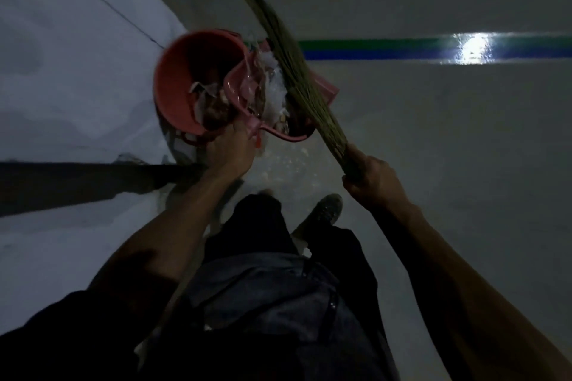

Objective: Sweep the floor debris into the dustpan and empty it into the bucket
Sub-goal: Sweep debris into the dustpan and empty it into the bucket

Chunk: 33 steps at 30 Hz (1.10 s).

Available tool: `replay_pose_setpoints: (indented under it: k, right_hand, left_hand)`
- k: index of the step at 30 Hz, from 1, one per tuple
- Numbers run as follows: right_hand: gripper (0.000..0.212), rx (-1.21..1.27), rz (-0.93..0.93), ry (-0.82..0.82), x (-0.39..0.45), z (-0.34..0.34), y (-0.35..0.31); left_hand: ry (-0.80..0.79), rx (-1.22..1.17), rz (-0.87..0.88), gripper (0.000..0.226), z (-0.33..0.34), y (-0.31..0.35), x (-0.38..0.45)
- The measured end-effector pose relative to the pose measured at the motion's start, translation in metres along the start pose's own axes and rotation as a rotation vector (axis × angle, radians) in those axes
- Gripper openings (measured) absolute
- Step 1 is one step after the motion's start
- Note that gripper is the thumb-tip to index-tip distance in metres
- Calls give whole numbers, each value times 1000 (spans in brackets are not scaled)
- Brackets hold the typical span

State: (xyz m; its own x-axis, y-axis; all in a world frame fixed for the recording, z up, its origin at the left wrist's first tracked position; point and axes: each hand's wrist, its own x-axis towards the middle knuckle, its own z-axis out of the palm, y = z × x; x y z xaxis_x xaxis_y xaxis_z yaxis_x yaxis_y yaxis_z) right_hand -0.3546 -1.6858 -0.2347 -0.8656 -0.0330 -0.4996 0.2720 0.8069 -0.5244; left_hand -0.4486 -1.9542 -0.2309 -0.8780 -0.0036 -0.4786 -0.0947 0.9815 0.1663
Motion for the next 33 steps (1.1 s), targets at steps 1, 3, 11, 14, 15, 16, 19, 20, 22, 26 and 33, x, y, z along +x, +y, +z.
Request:
replay_pose_setpoints:
  k: [1,3,11,14,15,16,19,20,22,26,33]
  right_hand:
    - [74,-11,-17,-14,4,-1,-15]
    - [74,-17,-52,-44,14,1,-46]
    - [75,-64,-37,-150,95,36,-166]
    - [72,-84,2,-161,119,49,-196]
    - [71,-99,16,-161,126,52,-202]
    - [71,-113,27,-160,131,54,-208]
    - [67,-133,65,-148,140,57,-223]
    - [66,-138,80,-148,142,58,-226]
    - [66,-136,106,-140,144,58,-231]
    - [68,-116,130,-131,143,58,-235]
    - [66,-85,167,-107,127,52,-234]
  left_hand:
    - [-4,-13,-19,38,-13,-12,-1]
    - [16,-15,-59,39,-35,-37,3]
    - [-1,122,-110,27,-92,-150,72]
    - [3,79,-64,17,-106,-182,100]
    - [16,77,-60,17,-110,-190,108]
    - [17,88,-65,25,-115,-196,116]
    - [-62,139,-76,34,-127,-205,136]
    - [-72,137,-72,28,-131,-207,141]
    - [-92,163,-31,25,-137,-209,150]
    - [-195,341,30,29,-147,-206,160]
    - [-221,450,44,28,-155,-197,158]
